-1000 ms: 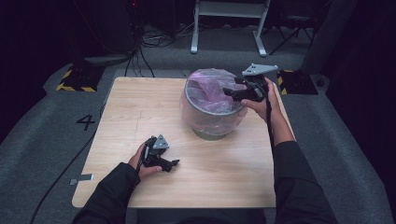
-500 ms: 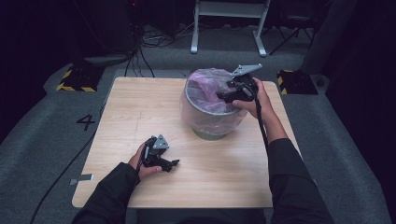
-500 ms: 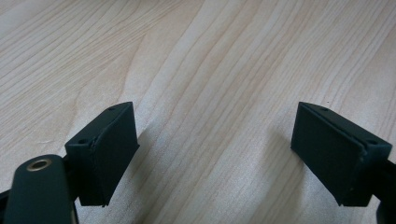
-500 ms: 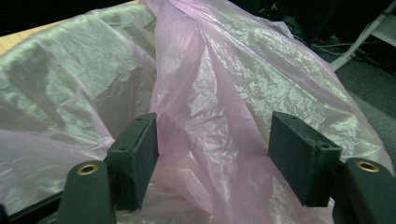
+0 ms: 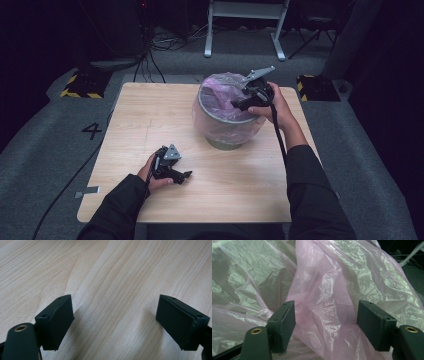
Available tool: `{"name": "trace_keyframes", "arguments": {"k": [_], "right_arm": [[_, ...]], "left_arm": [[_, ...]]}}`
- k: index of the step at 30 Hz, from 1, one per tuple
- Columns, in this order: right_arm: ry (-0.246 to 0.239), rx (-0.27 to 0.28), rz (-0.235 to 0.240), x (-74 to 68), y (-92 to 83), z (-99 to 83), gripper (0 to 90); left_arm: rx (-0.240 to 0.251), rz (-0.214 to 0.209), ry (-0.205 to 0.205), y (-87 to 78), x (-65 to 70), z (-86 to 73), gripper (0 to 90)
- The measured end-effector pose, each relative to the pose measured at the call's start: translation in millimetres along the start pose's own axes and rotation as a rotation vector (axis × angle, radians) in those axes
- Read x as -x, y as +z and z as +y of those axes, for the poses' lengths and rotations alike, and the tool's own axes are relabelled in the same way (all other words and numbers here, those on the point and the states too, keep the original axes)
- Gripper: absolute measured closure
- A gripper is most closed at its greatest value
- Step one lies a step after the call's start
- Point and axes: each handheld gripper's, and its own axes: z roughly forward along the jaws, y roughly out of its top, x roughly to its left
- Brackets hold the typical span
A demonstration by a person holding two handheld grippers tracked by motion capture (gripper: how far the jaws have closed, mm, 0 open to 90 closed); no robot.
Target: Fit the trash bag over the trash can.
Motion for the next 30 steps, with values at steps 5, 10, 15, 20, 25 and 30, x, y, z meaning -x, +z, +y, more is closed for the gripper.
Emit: {"name": "trace_keyframes", "arguments": {"k": [5,10,15,20,25,30], "right_arm": [[-0.001,0.081,0.026,0.6,-9.0,1.1,32.4],[0.01,0.096,0.023,-0.1,-12.0,0.6,34.6],[0.014,0.145,0.111,-1.4,-17.0,-0.3,44.2],[-0.028,0.073,0.115,-6.4,-8.8,1.4,47.4],[-0.047,-0.021,0.109,-7.2,0.0,3.0,48.6],[-0.047,-0.093,0.108,-5.1,5.6,6.7,45.0]], "left_arm": [[0.0,0.0,0.0,0.0,0.0,0.0,14.4],[0.0,0.0,0.0,0.0,0.0,0.0,14.5],[0.0,0.0,0.0,0.0,0.0,0.0,14.4],[0.0,0.0,-0.001,0.0,0.0,0.0,14.4],[0.0,0.0,0.0,0.0,0.0,0.0,14.4],[0.0,0.0,-0.001,0.0,0.1,0.0,14.5]]}}
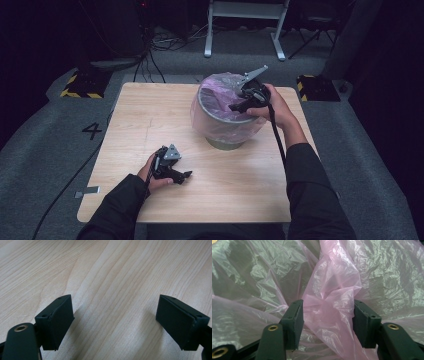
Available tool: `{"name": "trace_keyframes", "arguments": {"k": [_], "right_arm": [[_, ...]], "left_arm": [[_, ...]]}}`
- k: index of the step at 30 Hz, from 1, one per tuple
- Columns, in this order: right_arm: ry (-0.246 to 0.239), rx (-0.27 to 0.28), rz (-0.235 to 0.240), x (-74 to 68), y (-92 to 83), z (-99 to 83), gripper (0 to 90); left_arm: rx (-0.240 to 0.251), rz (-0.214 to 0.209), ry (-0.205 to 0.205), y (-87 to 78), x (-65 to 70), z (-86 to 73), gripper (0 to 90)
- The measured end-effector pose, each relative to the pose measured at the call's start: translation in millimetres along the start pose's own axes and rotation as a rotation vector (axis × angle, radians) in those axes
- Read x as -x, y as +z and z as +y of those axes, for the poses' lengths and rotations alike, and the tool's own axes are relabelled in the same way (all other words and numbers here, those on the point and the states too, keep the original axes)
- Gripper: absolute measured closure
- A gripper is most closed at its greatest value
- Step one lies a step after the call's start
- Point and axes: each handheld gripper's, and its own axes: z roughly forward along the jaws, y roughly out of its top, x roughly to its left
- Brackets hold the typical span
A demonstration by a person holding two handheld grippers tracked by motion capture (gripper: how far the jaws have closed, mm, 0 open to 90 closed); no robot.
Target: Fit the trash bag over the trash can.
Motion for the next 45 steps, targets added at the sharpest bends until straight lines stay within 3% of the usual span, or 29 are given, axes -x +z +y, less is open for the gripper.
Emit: {"name": "trace_keyframes", "arguments": {"k": [7,14,22,41,45], "right_arm": [[-0.022,-0.096,-0.051,-1.3,8.8,7.3,30.7],[-0.049,-0.197,-0.105,-5.5,16.8,12.7,26.8],[-0.054,-0.232,-0.117,-6.8,19.3,13.6,25.7],[-0.009,-0.148,-0.13,-6.4,14.8,9.7,25.2],[0.004,-0.092,-0.151,-6.7,10.2,10.3,24.0]], "left_arm": [[0.0,0.0,0.0,0.0,0.0,0.0,14.5],[0.0,0.0,0.0,0.0,0.0,0.0,14.5],[0.0,0.0,0.0,0.0,0.0,0.0,14.4],[0.0,0.0,0.0,0.0,0.0,0.0,14.4],[-0.001,0.0,0.0,0.0,0.0,0.0,14.4]]}}
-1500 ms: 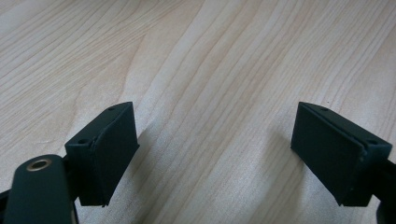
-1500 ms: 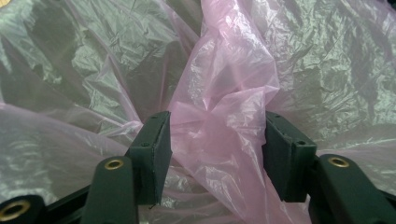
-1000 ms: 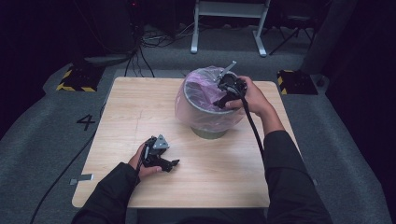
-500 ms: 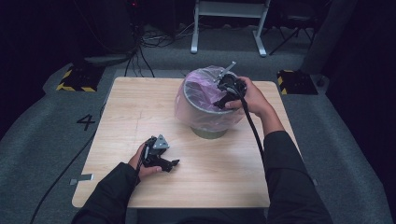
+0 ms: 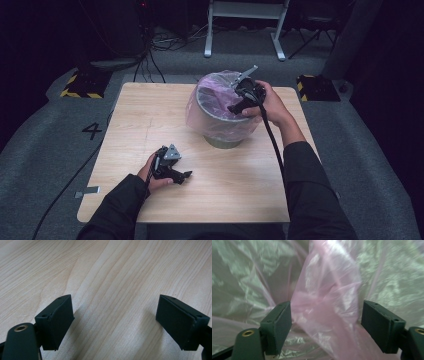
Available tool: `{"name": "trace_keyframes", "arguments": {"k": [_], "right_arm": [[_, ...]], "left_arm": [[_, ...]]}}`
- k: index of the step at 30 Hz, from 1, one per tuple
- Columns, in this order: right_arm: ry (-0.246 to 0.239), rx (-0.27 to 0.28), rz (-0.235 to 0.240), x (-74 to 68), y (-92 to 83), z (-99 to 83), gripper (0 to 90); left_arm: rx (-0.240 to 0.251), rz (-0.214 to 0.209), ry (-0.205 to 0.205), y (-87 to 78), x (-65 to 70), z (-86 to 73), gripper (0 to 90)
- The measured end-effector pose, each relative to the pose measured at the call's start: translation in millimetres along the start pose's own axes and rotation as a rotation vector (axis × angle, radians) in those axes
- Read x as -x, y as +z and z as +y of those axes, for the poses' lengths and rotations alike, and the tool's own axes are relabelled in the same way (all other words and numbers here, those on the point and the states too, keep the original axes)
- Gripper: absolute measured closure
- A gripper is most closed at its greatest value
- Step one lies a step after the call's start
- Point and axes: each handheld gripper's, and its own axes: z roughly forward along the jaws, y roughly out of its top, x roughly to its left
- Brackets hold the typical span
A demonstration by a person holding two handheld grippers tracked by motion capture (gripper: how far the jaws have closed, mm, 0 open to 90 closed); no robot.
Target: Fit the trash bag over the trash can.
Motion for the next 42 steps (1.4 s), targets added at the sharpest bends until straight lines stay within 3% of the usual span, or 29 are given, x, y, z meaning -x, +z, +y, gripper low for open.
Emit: {"name": "trace_keyframes", "arguments": {"k": [7,8,17,20,23,36,42], "right_arm": [[0.072,0.063,-0.007,4.9,-6.3,-3.7,24.0],[0.098,0.101,0.008,7.1,-9.4,-5.9,23.8],[0.125,0.221,-0.016,13.1,-24.8,-14.2,22.4],[0.178,0.329,0.01,16.9,-34.7,-23.3,21.9],[0.209,0.38,0.01,19.0,-38.7,-31.4,21.1],[0.225,0.445,-0.039,22.1,-66.5,-58.7,20.8],[0.222,0.452,-0.026,23.1,-80.5,-69.8,20.7]], "left_arm": [[0.0,0.0,0.0,0.0,0.0,0.0,14.4],[0.0,0.0,0.0,0.0,0.0,0.0,14.4],[0.0,0.0,0.0,0.0,0.0,0.0,14.4],[-0.001,0.001,0.0,-0.1,0.0,0.1,14.4],[0.0,0.001,-0.001,0.1,0.1,0.1,14.4],[0.0,-0.001,0.0,0.3,0.0,0.2,14.3],[0.0,-0.001,0.0,0.3,0.0,0.2,14.3]]}}
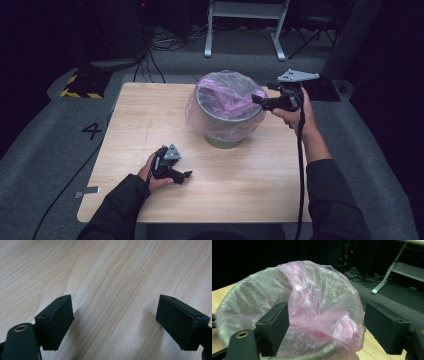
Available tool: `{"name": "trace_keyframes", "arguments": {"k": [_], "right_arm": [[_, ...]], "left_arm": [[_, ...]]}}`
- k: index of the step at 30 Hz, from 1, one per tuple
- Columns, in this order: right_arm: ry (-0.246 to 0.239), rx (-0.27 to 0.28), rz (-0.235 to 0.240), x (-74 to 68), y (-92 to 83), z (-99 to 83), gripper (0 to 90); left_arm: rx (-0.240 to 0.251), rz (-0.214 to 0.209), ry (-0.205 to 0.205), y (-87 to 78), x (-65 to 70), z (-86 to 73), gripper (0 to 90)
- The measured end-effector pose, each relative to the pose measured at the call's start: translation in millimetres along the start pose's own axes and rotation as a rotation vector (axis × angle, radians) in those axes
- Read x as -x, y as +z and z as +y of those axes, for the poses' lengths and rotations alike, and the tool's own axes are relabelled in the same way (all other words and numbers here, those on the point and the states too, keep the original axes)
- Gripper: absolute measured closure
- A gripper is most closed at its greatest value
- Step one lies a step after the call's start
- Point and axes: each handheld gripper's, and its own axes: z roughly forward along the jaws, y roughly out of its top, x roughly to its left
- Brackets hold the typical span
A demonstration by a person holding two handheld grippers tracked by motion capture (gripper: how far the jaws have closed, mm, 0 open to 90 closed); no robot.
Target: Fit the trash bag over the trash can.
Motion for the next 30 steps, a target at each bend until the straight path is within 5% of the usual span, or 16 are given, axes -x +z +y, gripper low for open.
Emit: {"name": "trace_keyframes", "arguments": {"k": [18,30], "right_arm": [[-0.021,-0.018,-0.018,6.2,-28.6,-24.6,20.4],[-0.073,-0.058,-0.017,-5.5,-37.1,-42.0,20.2]], "left_arm": [[-0.001,0.0,-0.002,0.2,0.2,0.2,14.2],[-0.001,0.0,-0.002,0.2,0.2,0.2,14.2]]}}
